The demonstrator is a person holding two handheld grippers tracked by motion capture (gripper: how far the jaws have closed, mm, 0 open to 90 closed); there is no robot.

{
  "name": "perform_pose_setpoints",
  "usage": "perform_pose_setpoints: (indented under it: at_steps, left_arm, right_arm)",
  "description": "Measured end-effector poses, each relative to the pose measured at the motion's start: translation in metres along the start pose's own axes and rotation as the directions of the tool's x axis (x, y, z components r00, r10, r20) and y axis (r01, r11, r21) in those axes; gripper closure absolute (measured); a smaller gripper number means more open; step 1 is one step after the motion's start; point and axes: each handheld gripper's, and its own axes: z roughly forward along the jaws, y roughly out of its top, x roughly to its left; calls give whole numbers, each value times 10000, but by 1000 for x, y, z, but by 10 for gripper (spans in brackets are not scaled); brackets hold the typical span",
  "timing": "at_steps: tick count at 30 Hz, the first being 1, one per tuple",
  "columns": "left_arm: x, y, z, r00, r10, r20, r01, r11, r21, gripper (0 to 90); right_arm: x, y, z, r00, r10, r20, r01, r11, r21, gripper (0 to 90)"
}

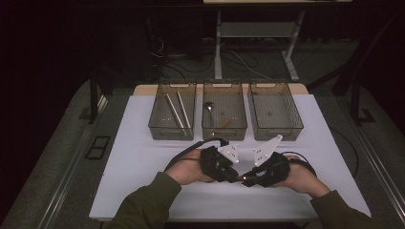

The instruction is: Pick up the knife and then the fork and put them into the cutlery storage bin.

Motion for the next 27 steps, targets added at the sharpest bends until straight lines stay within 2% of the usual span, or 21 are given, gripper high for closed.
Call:
perform_pose_setpoints:
  at_steps: [2, 3, 5, 7, 8, 10, 11, 13, 14, 15, 18, 19, 21, 22, 24, 25, 27]
  left_arm:
    - [2, -5, -2, 9996, -193, -203, 187, 9994, -292, 726]
    - [3, -8, -4, 9990, -318, -329, 303, 9986, -445, 674]
    - [4, -15, -10, 9942, -668, -843, 589, 9939, -933, 596]
    - [6, -25, -18, 9872, -1068, -1182, 872, 9833, -1600, 536]
    - [6, -31, -23, 9814, -1310, -1406, 1031, 9764, -1896, 493]
    - [6, -44, -31, 9696, -1725, -1733, 1288, 9628, -2374, 468]
    - [6, -52, -34, 9591, -2051, -1951, 1509, 9535, -2608, 428]
    - [5, -68, -38, 9399, -2747, -2028, 2081, 9317, -2976, 406]
    - [4, -76, -40, 9284, -3048, -2128, 2304, 9210, -3140, 384]
    - [2, -84, -41, 9183, -3290, -2203, 2496, 9129, -3229, 372]
    - [-3, -104, -45, 8894, -3858, -2451, 2916, 8919, -3458, 334]
    - [-5, -110, -46, 8821, -4010, -2471, 3023, 8843, -3560, 325]
    - [-10, -120, -47, 8607, -4344, -2656, 3188, 8665, -3841, 299]
    - [-12, -125, -47, 8525, -4466, -2717, 3261, 8605, -3914, 278]
    - [-16, -133, -47, 8325, -4675, -2972, 3375, 8534, -3971, 234]
    - [-18, -137, -47, 8248, -4777, -3024, 3444, 8487, -4014, 220]
    - [-22, -142, -46, 8108, -4874, -3242, 3457, 8457, -4066, 194]
  right_arm:
    - [0, -1, -1, 9999, 53, 146, -52, 9999, -89, 754]
    - [0, -2, -2, 9995, 97, 312, -94, 9999, -88, 754]
    - [-2, -4, -5, 9989, 270, 375, -263, 9995, -181, 754]
    - [-6, -7, -8, 9970, 411, 657, -396, 9989, -238, 754]
    - [-7, -9, -10, 9962, 497, 719, -477, 9984, -288, 754]
    - [-11, -13, -14, 9924, 701, 1008, -666, 9971, -377, 754]
    - [-13, -15, -16, 9906, 768, 1132, -718, 9963, -479, 754]
    - [-17, -19, -22, 9847, 1108, 1343, -1020, 9922, -710, 754]
    - [-20, -21, -25, 9816, 1193, 1488, -1077, 9907, -835, 754]
    - [-22, -23, -28, 9785, 1336, 1569, -1198, 9883, -942, 753]
    - [-29, -29, -37, 9667, 1769, 1847, -1549, 9797, -1274, 753]
    - [-32, -31, -40, 9622, 1880, 1968, -1627, 9770, -1377, 753]
    - [-36, -34, -47, 9536, 2131, 2126, -1817, 9706, -1577, 753]
    - [-38, -35, -51, 9490, 2195, 2262, -1850, 9689, -1643, 753]
    - [-42, -38, -58, 9415, 2359, 2408, -1949, 9637, -1824, 753]
    - [-44, -39, -61, 9361, 2472, 2502, -2014, 9599, -1949, 753]
    - [-48, -41, -68, 9286, 2651, 2595, -2129, 9537, -2122, 754]
